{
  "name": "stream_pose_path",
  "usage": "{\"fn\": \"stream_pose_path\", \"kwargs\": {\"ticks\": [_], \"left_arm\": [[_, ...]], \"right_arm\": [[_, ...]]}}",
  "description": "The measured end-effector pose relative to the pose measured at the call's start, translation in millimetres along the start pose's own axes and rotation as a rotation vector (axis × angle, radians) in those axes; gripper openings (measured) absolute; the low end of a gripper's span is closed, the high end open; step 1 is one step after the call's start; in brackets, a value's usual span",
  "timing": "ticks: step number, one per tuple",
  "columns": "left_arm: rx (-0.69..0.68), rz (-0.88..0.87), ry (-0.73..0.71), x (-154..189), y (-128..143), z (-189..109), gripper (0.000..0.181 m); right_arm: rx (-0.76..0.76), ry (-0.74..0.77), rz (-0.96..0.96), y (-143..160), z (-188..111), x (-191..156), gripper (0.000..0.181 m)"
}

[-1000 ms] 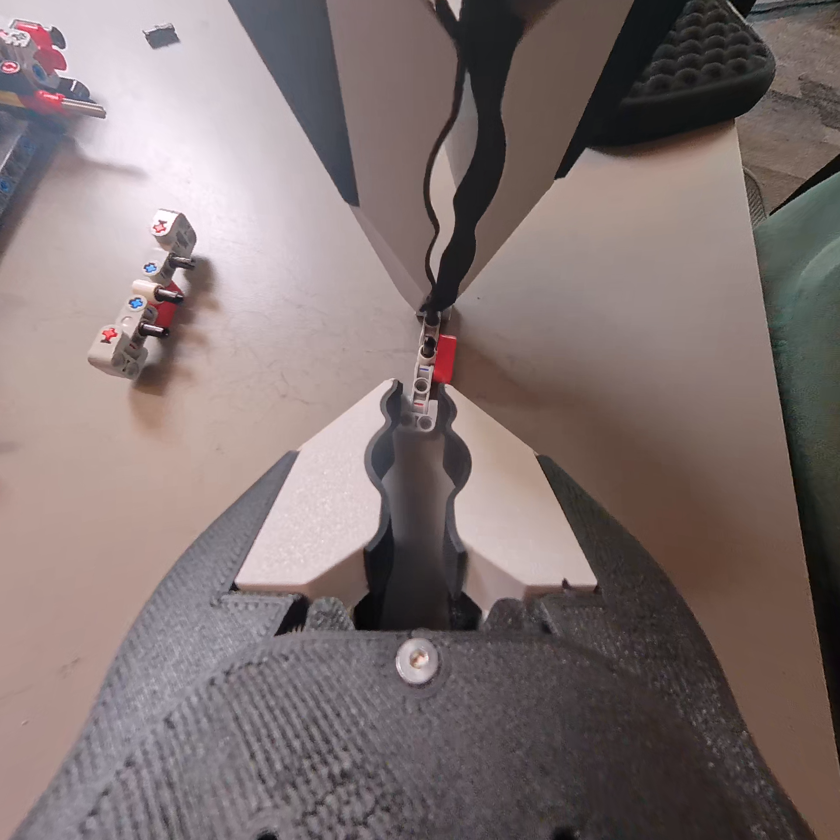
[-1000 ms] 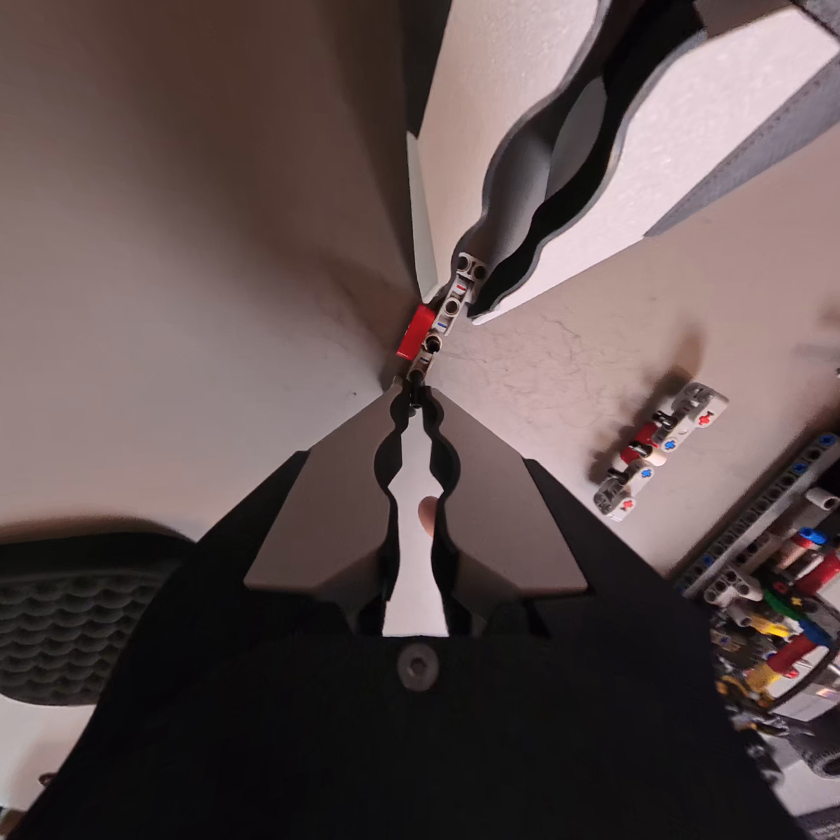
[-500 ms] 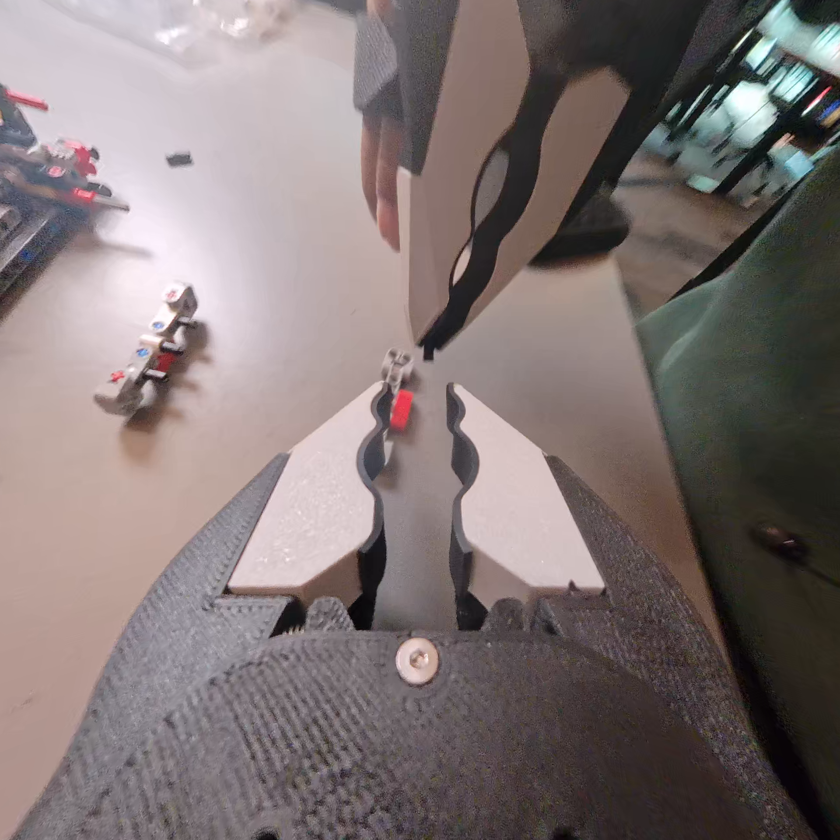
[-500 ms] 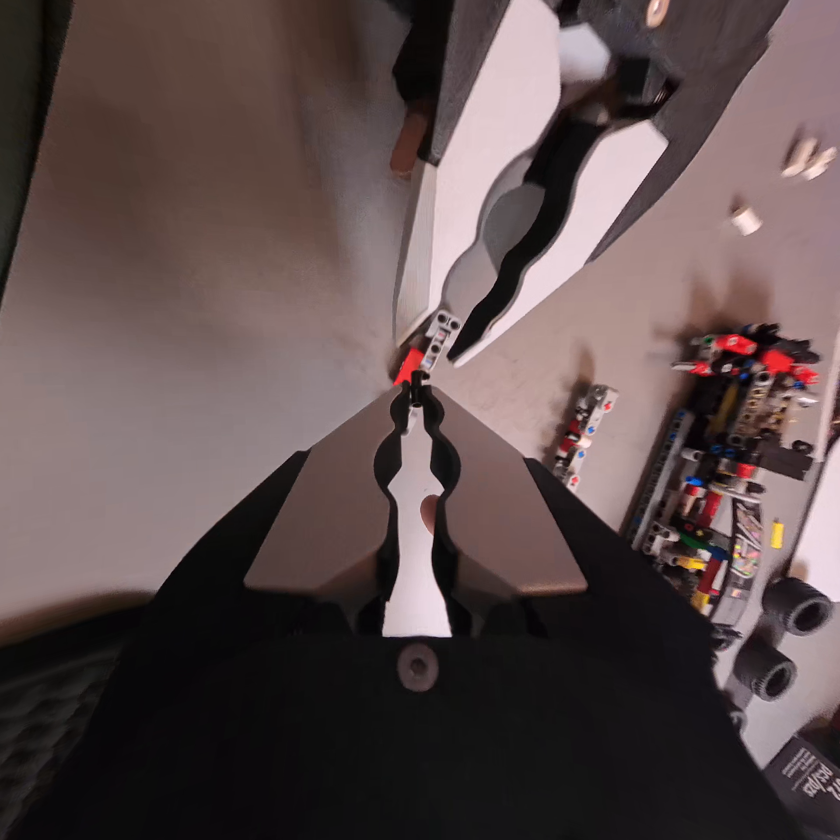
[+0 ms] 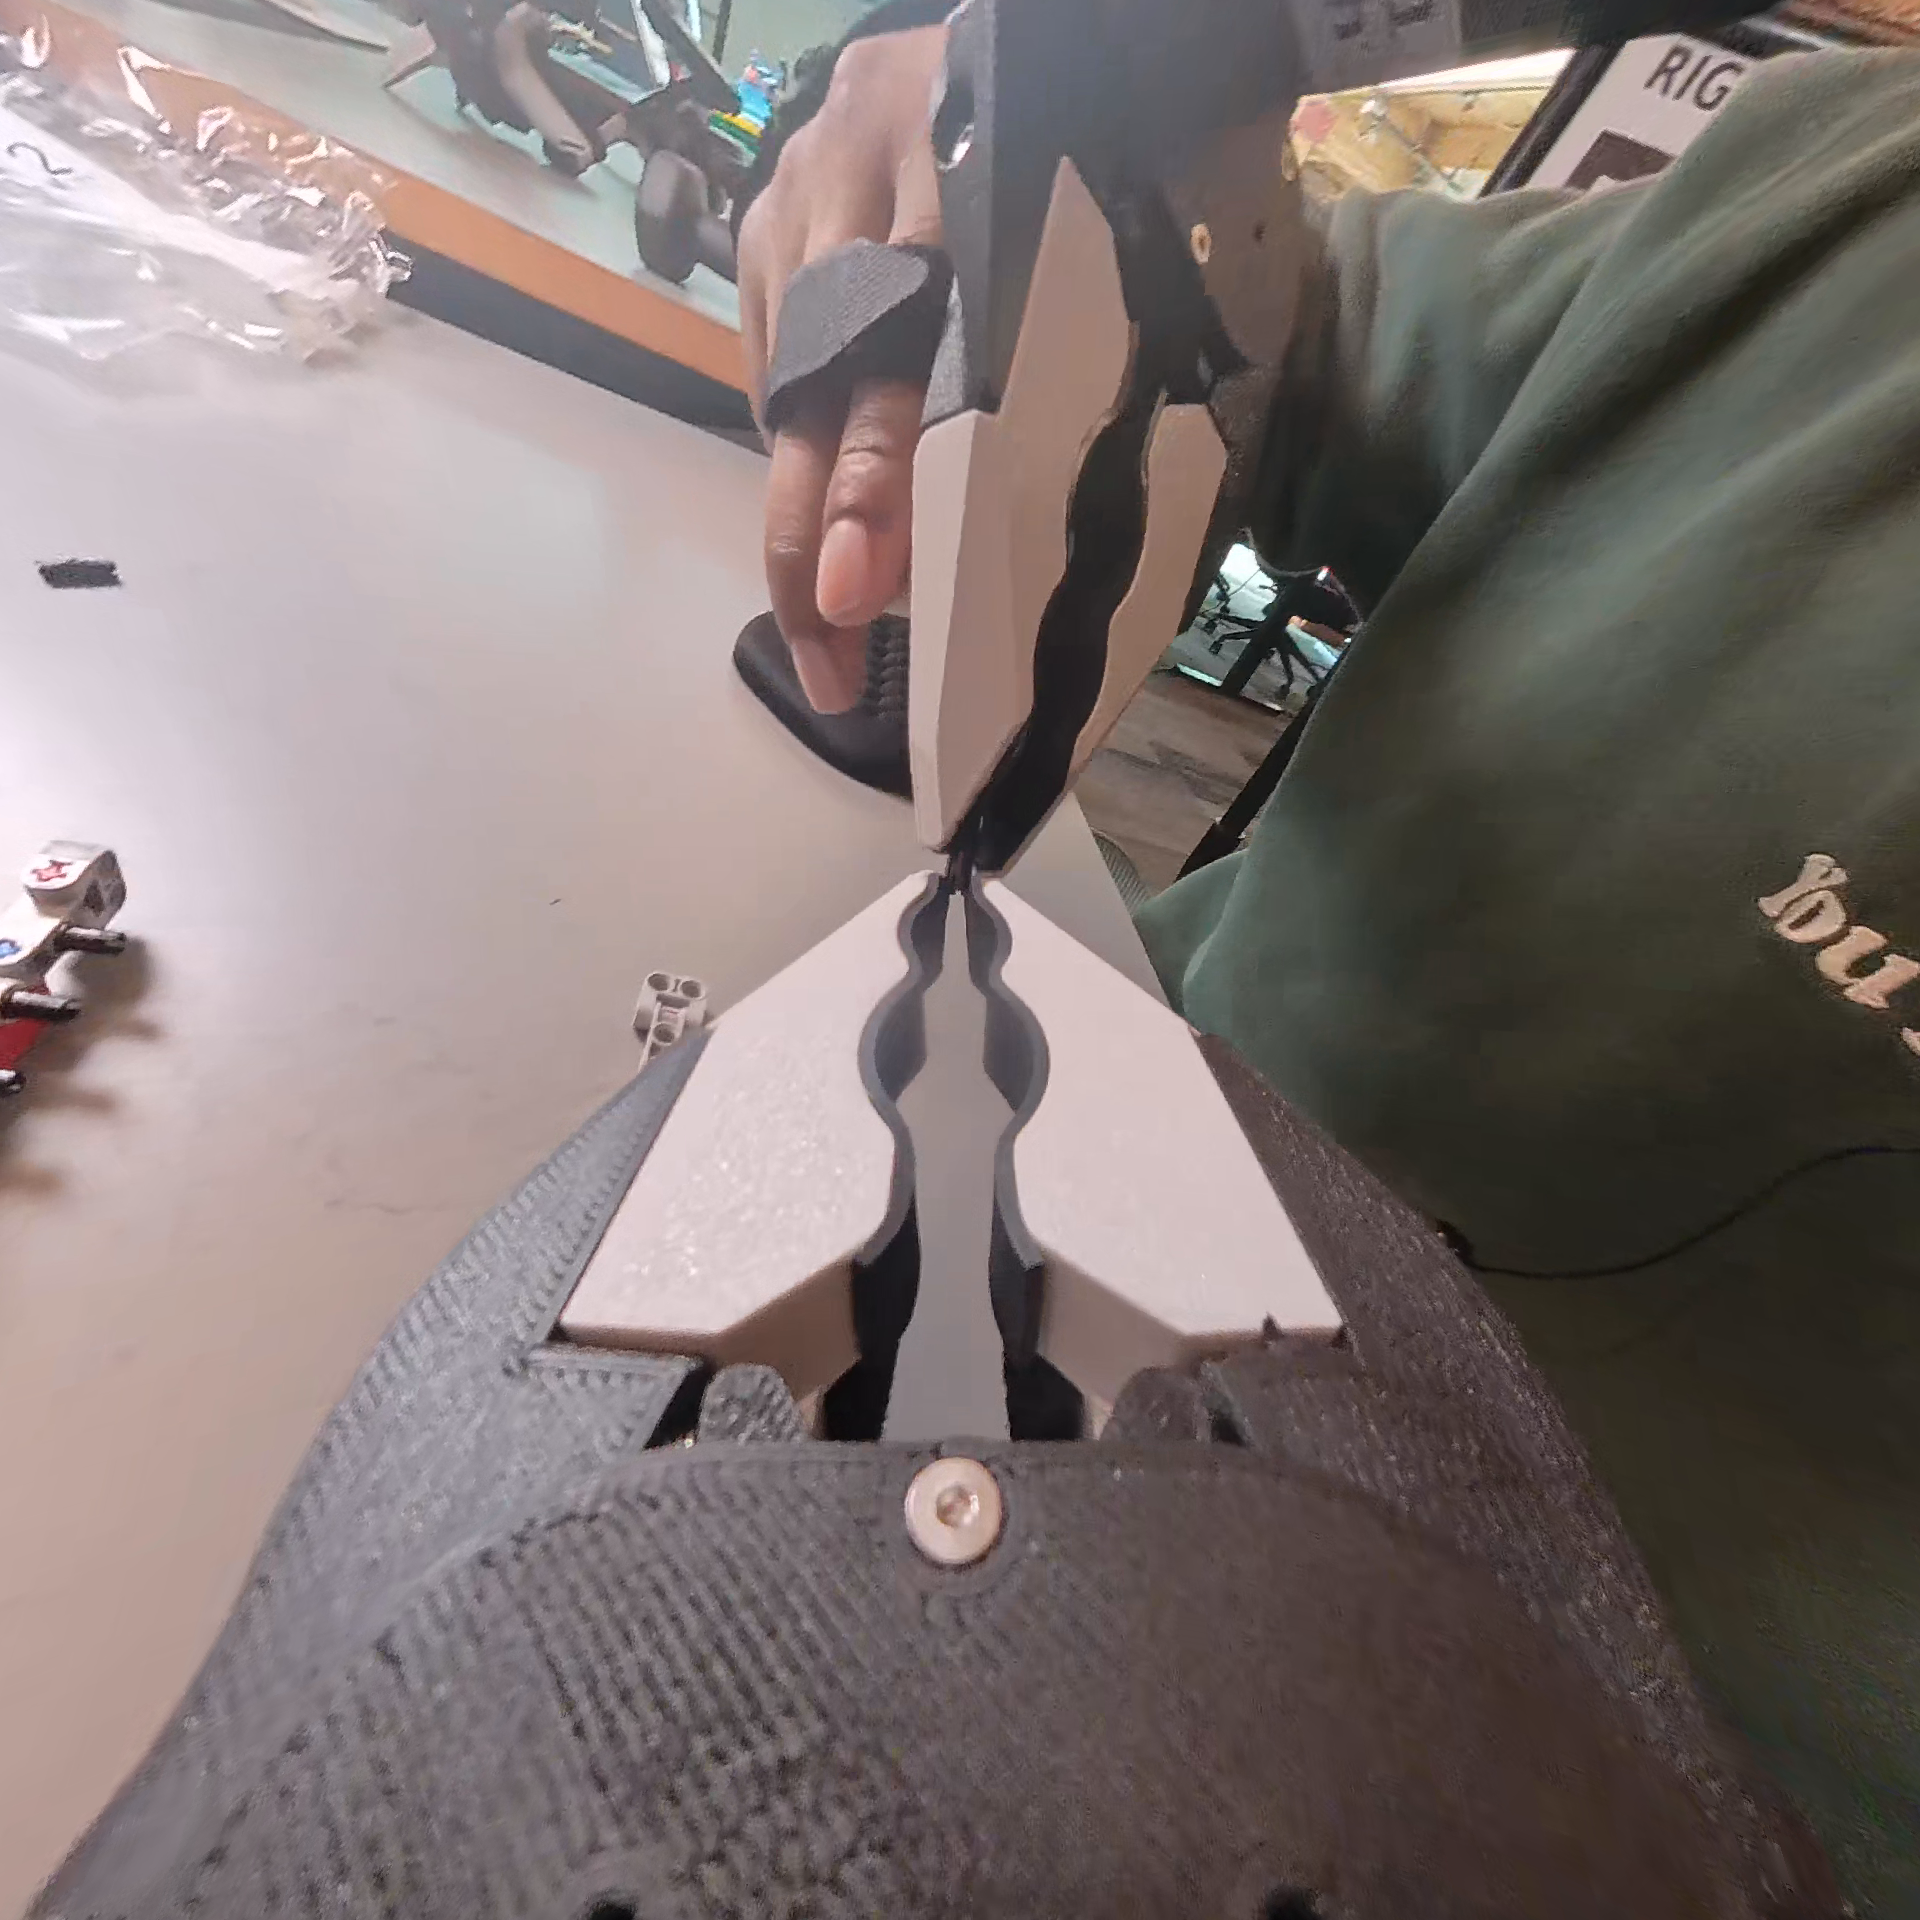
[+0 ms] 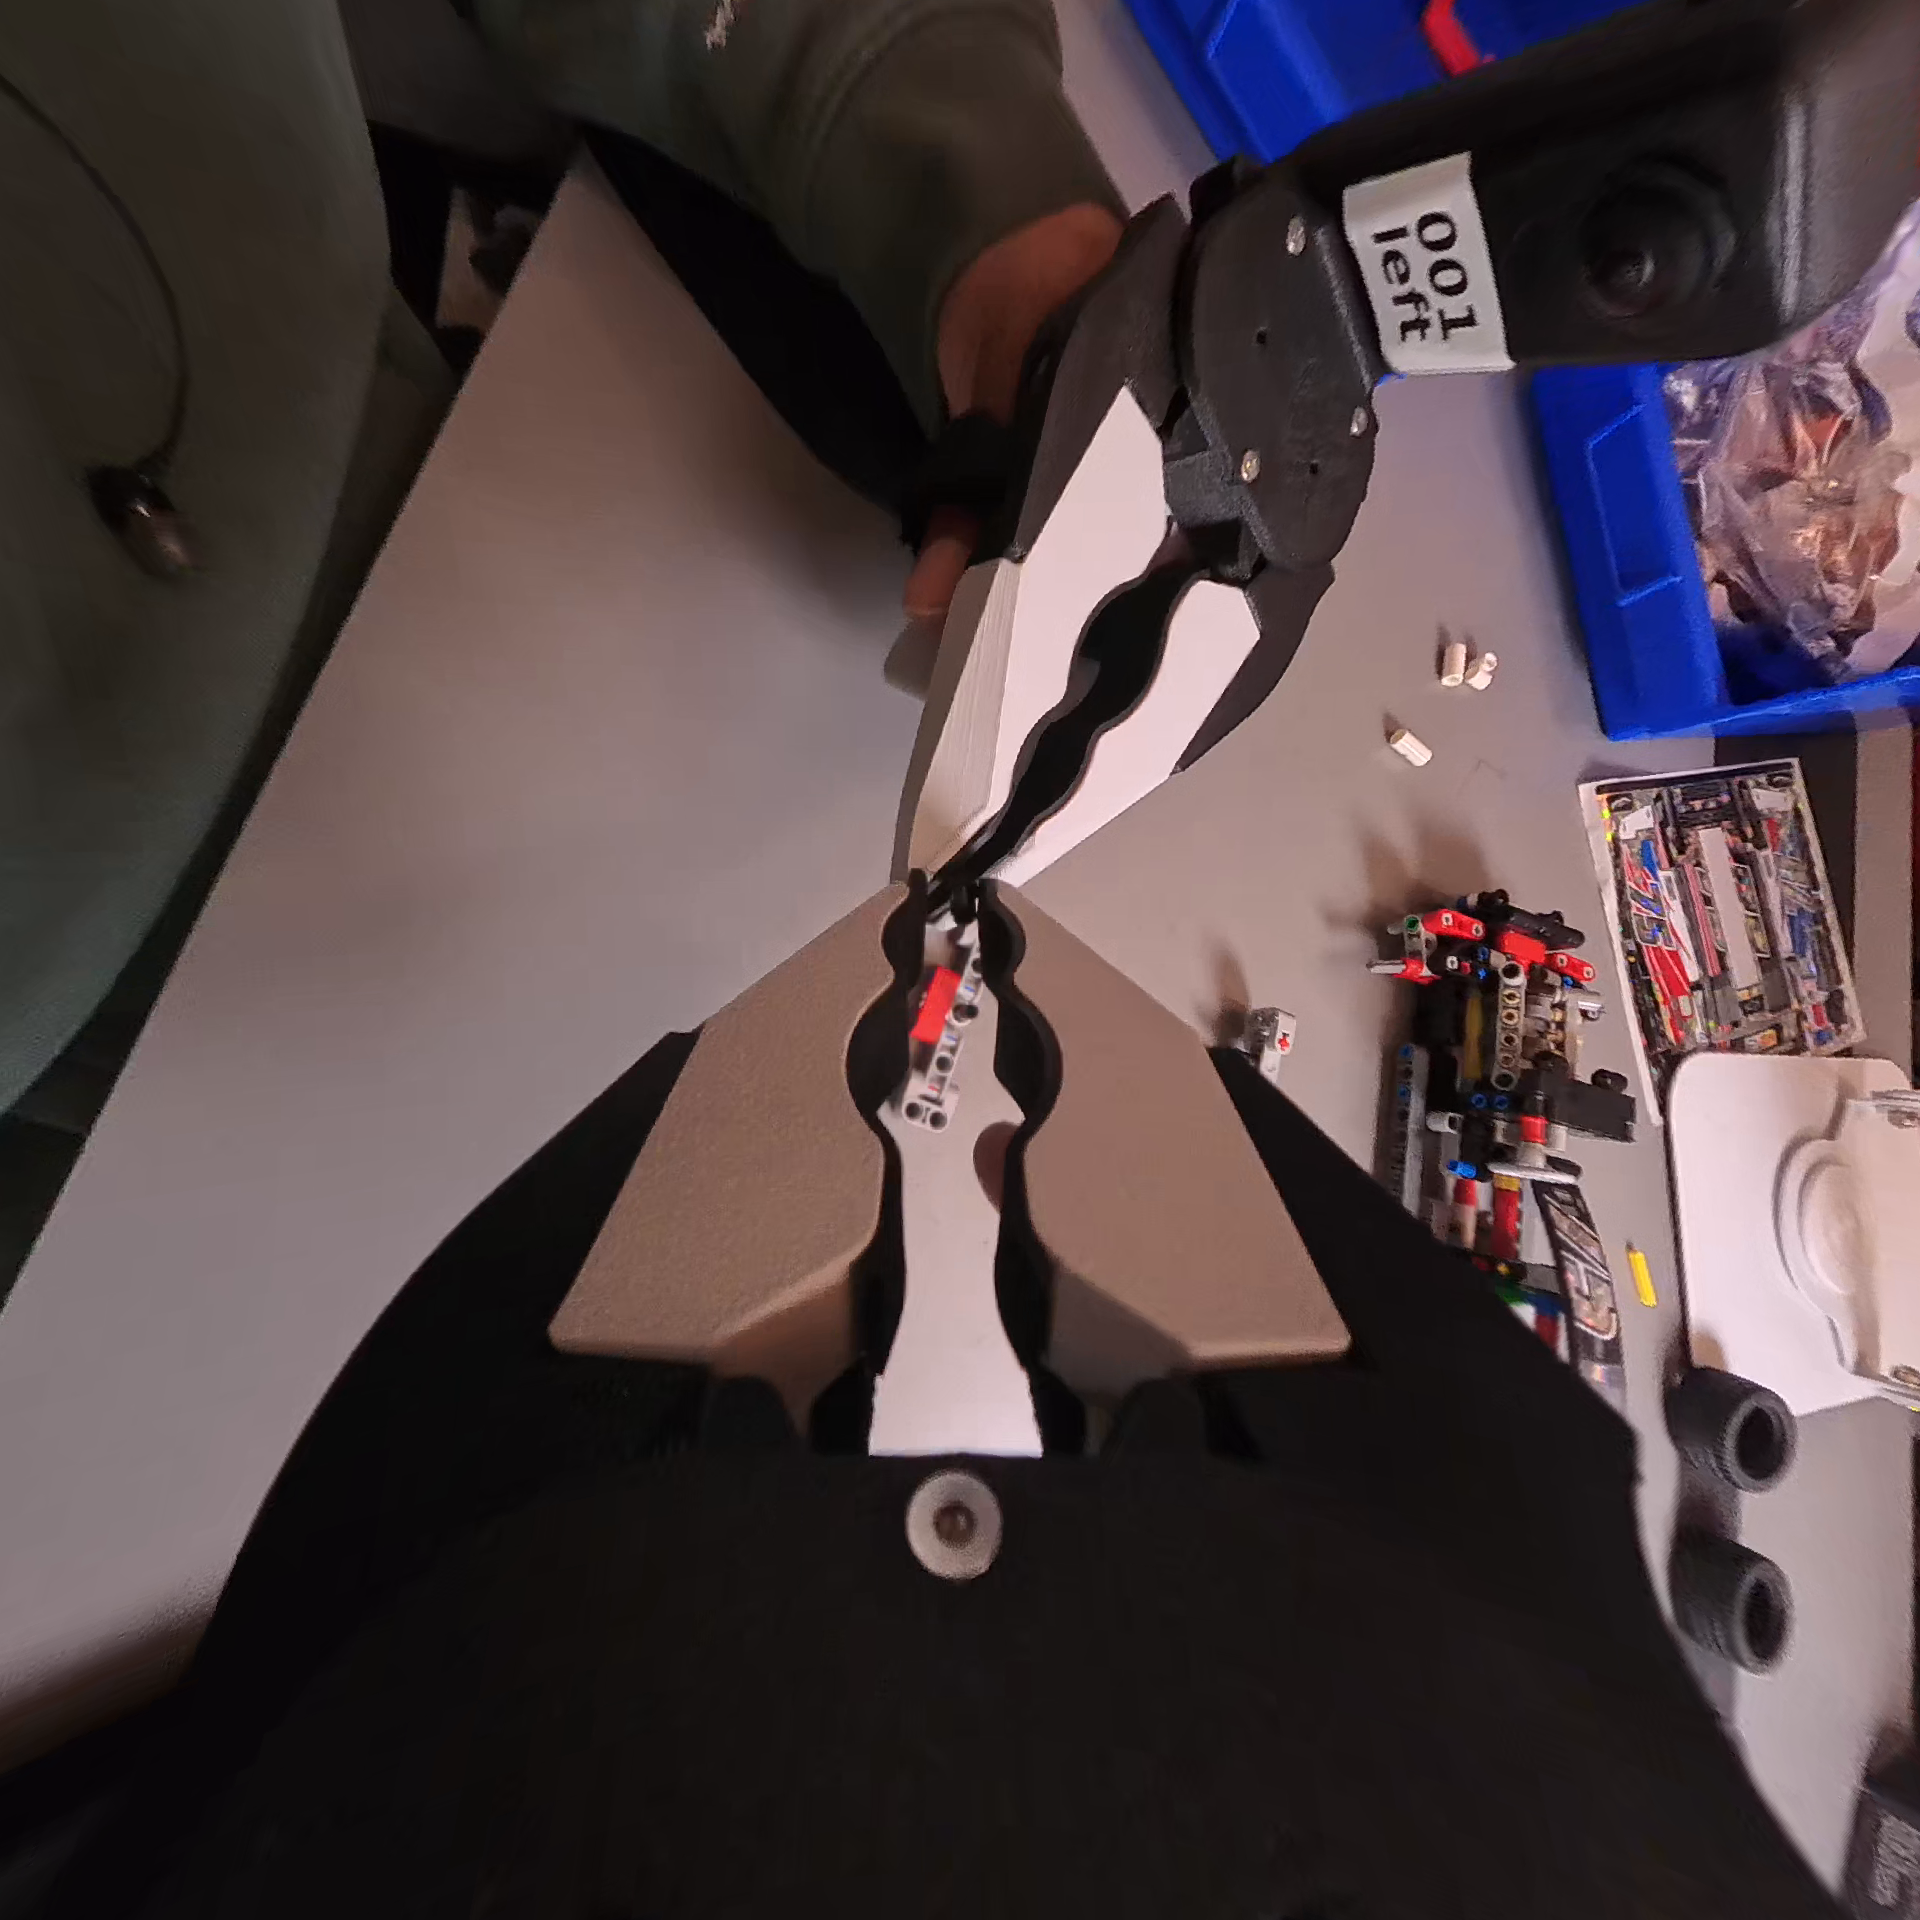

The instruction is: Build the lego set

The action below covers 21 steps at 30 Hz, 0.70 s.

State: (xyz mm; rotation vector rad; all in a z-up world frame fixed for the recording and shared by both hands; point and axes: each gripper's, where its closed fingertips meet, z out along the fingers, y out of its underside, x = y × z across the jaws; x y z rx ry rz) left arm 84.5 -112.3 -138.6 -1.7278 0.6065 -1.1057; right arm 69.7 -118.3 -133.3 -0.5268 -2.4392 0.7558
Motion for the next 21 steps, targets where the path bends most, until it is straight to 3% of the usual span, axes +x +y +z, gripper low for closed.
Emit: {"fn": "stream_pose_path", "kwargs": {"ticks": [21], "left_arm": [[0.042, -0.007, 0.044, 6.4, -6.5, -2.0, 0.002]], "right_arm": [[0.087, 0.008, 0.057, -5.8, -7.4, 3.4, 0.003]]}}
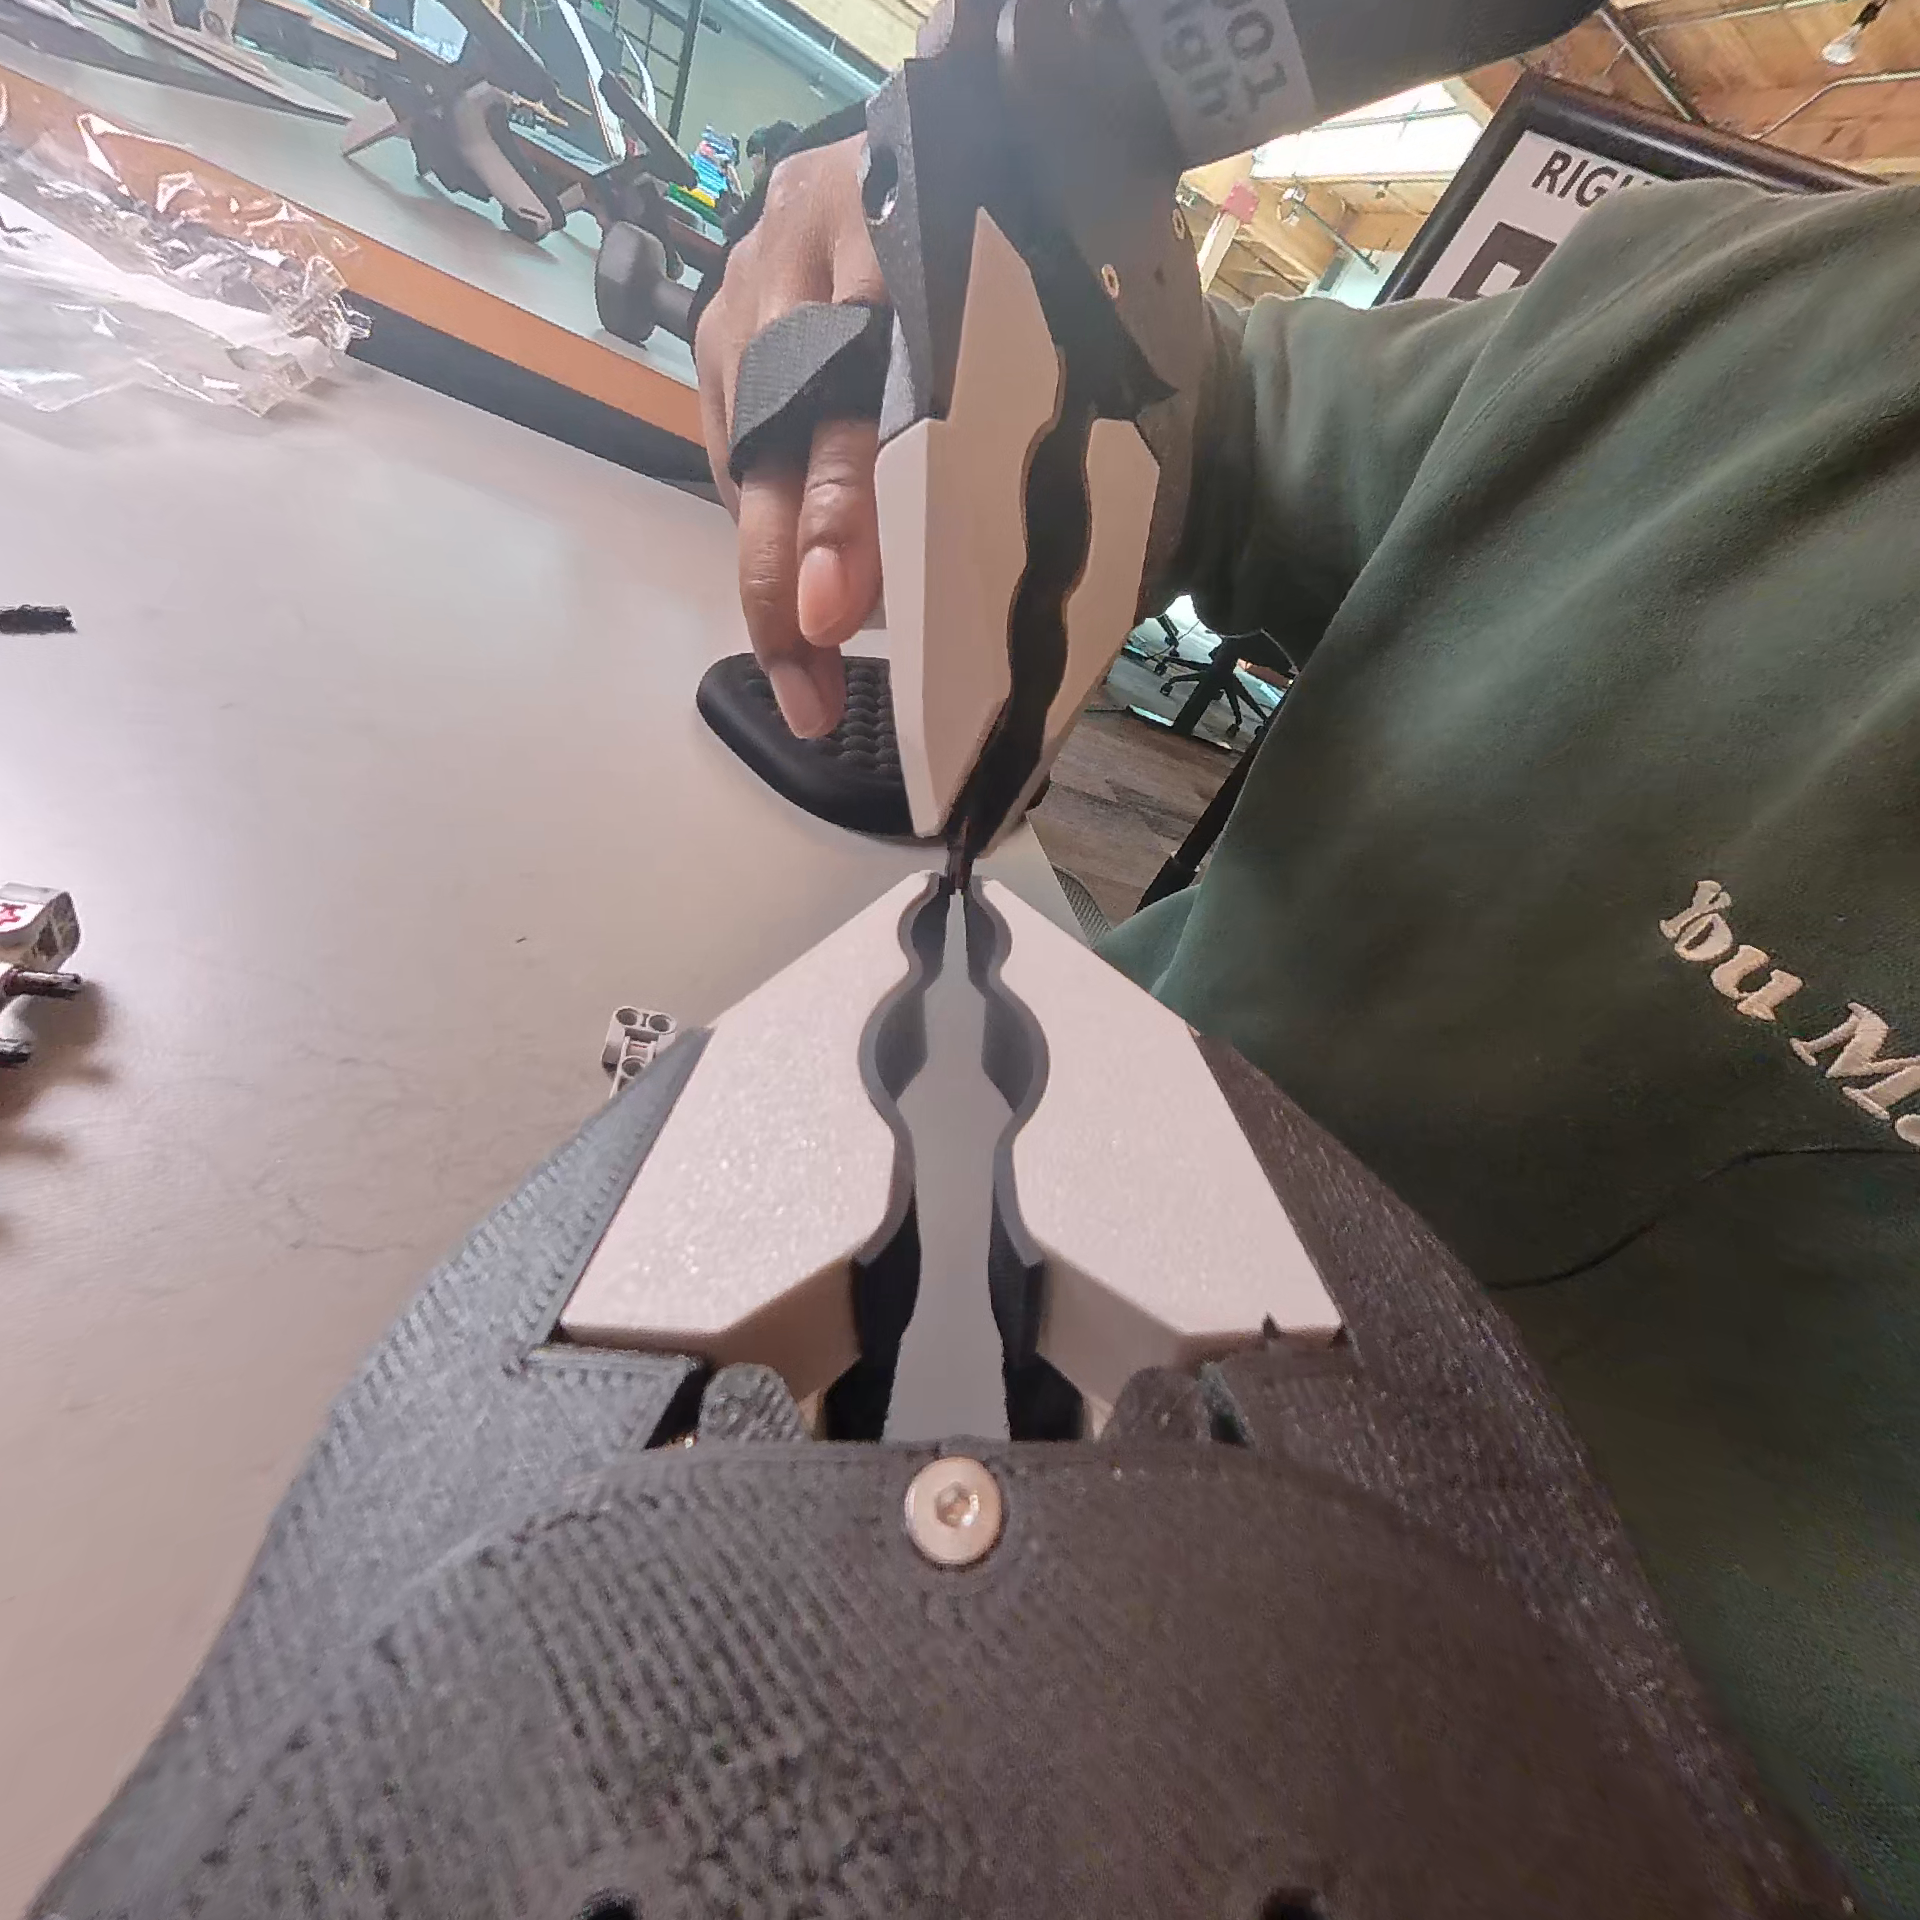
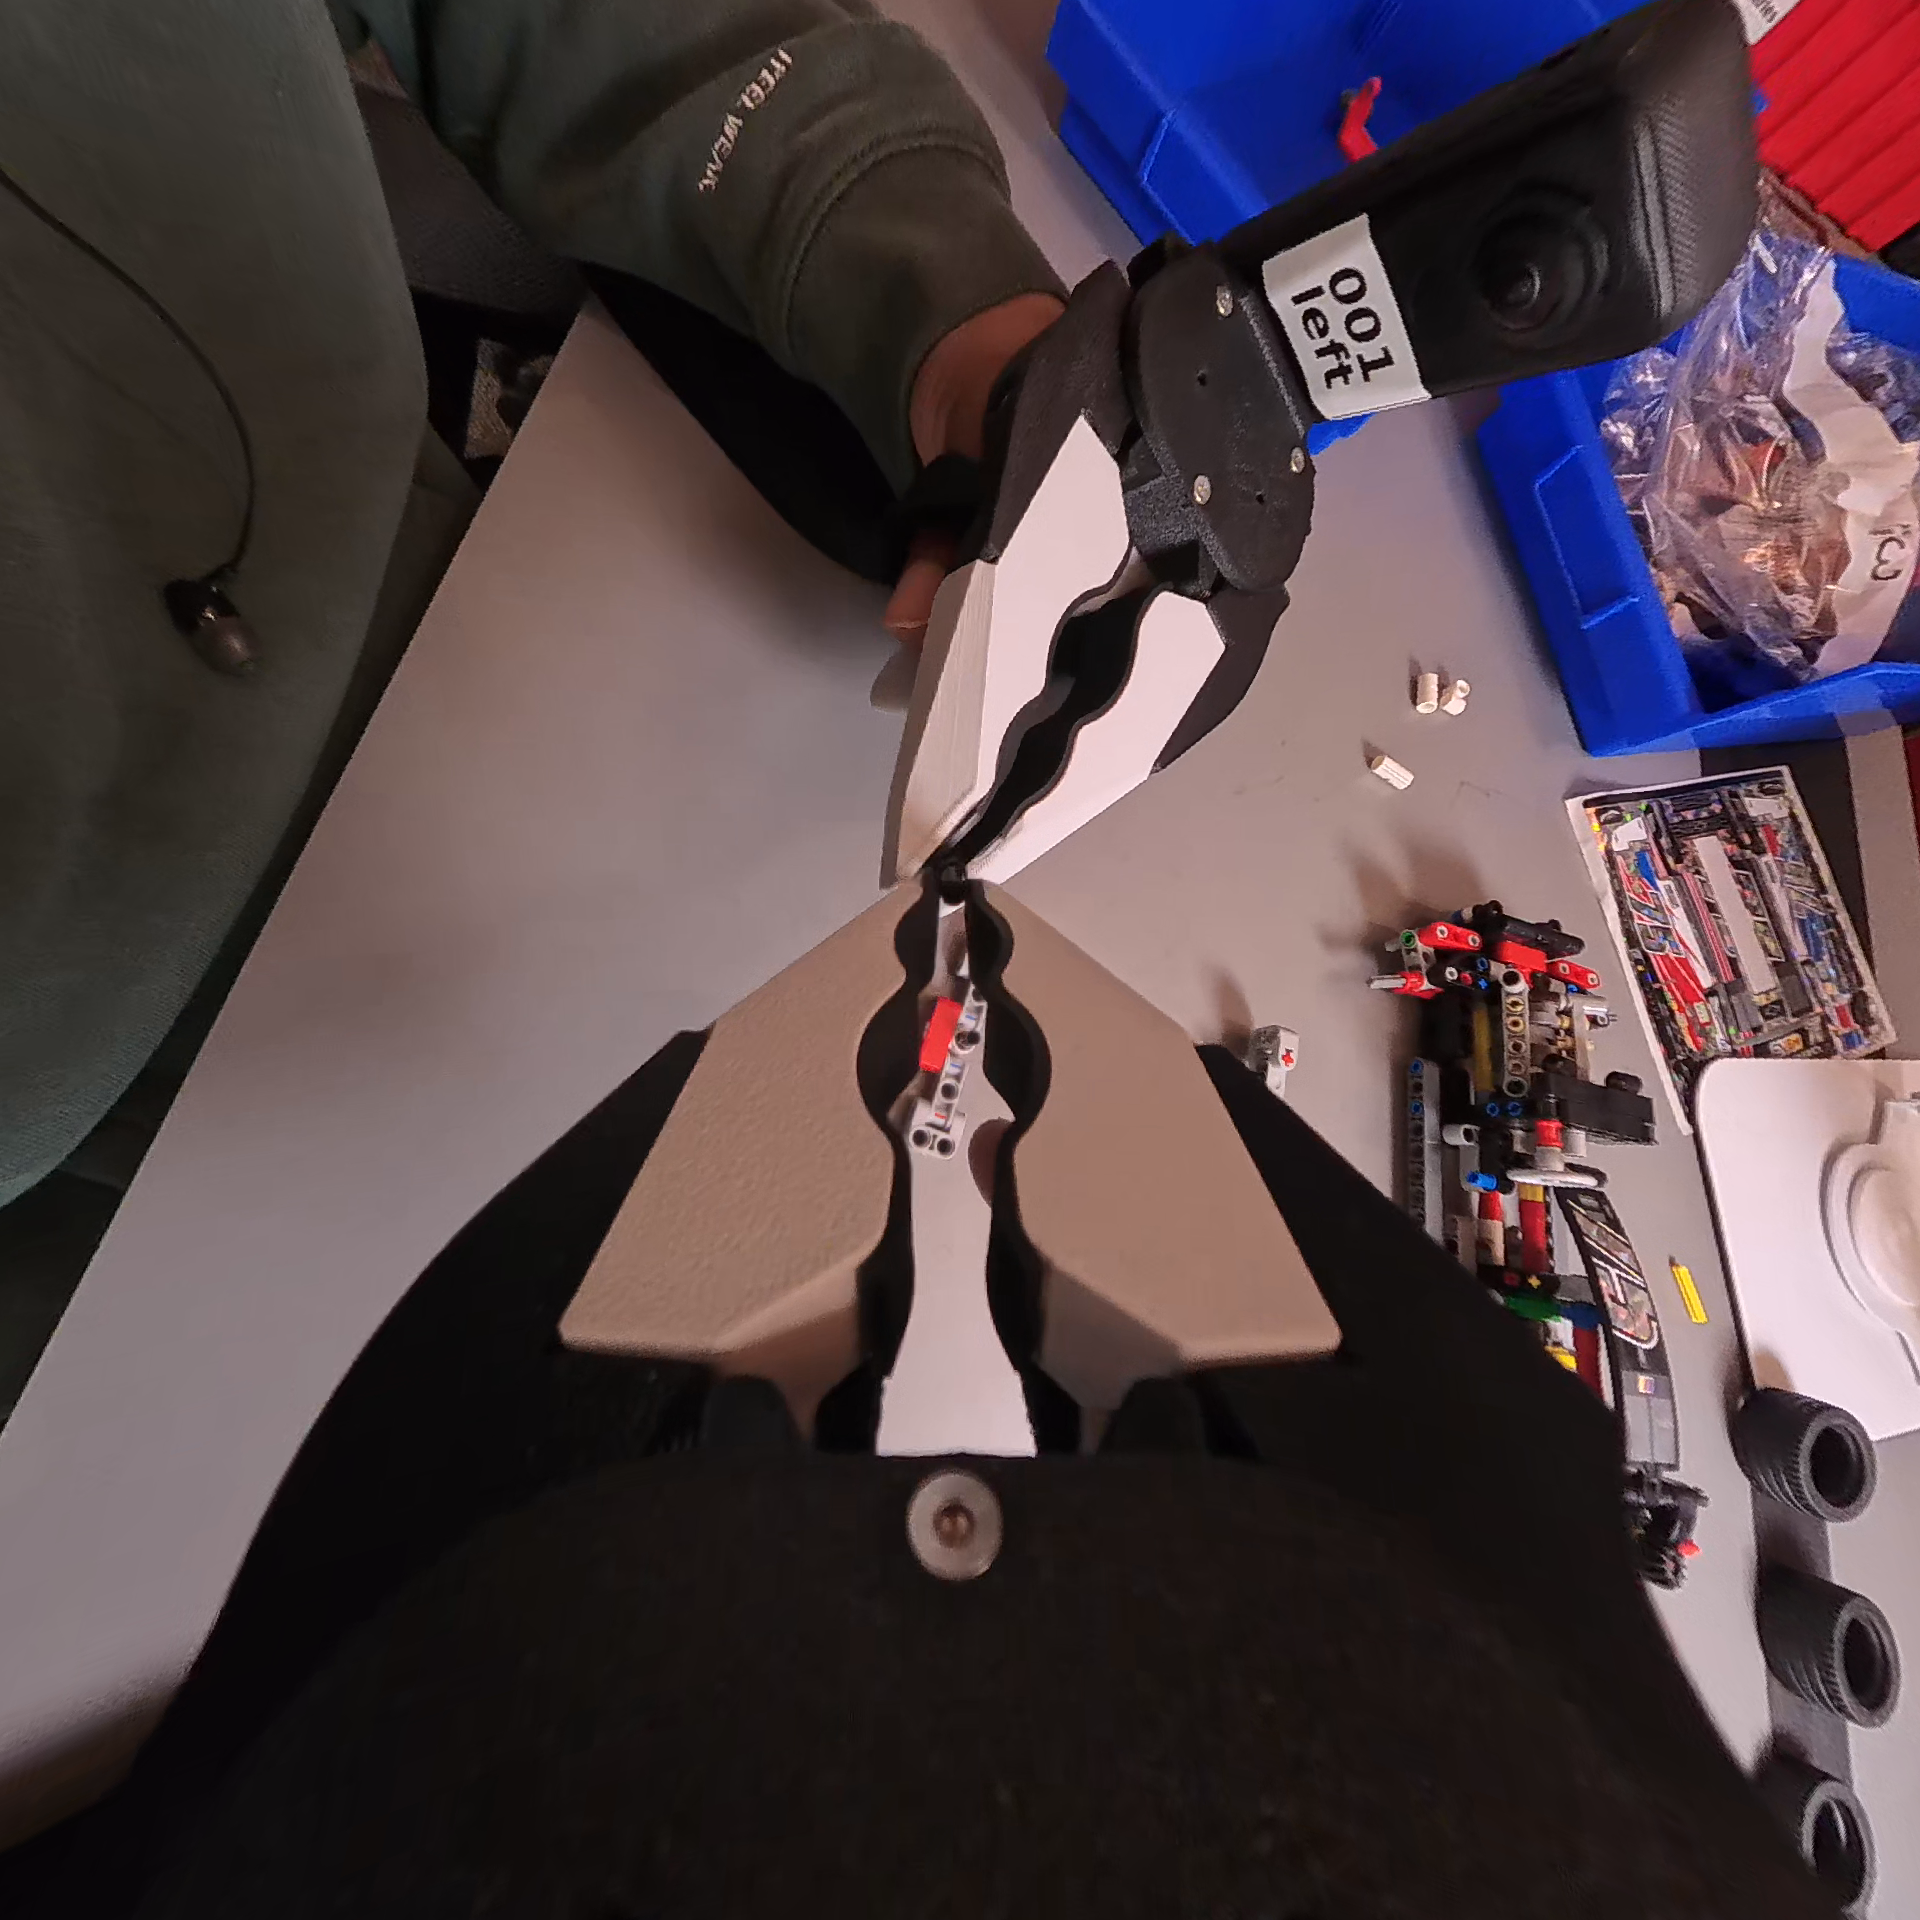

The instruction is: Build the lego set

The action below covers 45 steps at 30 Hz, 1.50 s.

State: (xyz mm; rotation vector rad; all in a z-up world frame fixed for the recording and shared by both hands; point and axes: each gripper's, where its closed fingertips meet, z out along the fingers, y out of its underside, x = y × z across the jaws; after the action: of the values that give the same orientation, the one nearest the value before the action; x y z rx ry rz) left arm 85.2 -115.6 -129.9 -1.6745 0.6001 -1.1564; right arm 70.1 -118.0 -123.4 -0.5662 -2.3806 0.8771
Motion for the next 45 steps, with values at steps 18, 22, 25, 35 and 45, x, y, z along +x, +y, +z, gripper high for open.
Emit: {"fn": "stream_pose_path", "kwargs": {"ticks": [18, 22, 25, 35, 45], "left_arm": [[-0.413, 0.202, -0.461, -73.9, 47.6, -40.4, 0.031], [-0.479, 0.215, -0.445, -75.3, 62.1, -34.6, 0.03], [-0.502, 0.225, -0.44, -75.9, 66.5, -30.3, 0.026], [-0.536, 0.242, -0.448, -77.4, 70.9, -28.0, 0.015], [-0.531, 0.198, -0.423, -75.5, 72.2, -29.0, 0.015]], "right_arm": [[-0.441, -0.205, 0.051, 82.7, 28.1, 1.7, 0.002], [-0.506, -0.267, 0.042, 91.8, 33.9, 0.0, 0.002], [-0.518, -0.289, 0.046, 91.9, 36.8, -1.0, 0.002], [-0.585, -0.32, -0.003, 93.6, 40.6, -1.4, 0.002], [-0.678, -0.4, -0.088, 102.3, 39.5, -8.0, 0.002]]}}
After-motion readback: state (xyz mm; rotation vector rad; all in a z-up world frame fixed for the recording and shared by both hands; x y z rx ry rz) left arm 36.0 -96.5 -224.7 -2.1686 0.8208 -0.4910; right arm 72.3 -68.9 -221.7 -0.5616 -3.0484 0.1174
